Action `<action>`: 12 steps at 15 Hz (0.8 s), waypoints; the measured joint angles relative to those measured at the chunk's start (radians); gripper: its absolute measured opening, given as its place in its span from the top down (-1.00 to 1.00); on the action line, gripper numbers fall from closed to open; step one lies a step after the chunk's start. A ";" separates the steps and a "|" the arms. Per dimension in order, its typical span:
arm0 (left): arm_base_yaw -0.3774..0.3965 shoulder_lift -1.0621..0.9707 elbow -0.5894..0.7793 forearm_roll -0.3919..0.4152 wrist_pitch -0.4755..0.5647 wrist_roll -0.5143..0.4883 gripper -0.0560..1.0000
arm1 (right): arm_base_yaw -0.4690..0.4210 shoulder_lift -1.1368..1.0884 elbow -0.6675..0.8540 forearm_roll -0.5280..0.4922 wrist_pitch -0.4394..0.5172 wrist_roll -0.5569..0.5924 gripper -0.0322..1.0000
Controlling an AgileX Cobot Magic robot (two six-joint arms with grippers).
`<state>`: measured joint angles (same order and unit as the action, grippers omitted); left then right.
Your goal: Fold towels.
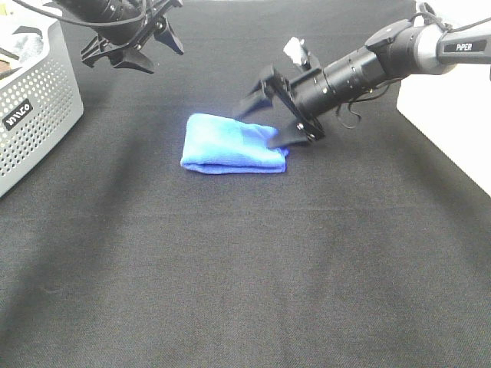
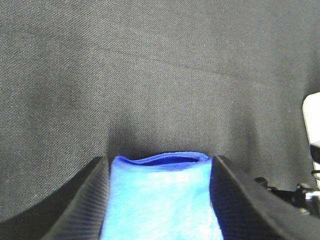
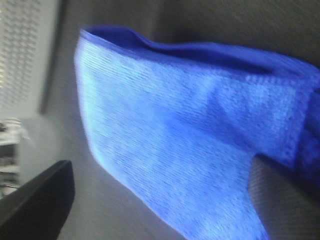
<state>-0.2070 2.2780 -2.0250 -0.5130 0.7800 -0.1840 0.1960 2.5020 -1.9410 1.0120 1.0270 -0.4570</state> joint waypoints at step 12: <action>-0.012 -0.305 0.000 0.258 0.360 0.049 -0.19 | 0.000 -0.434 0.000 -0.444 0.178 0.265 -0.79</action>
<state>-0.2190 1.9730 -2.0250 -0.2550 1.1400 -0.1350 0.1960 2.0680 -1.9410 0.5680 1.2050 -0.1920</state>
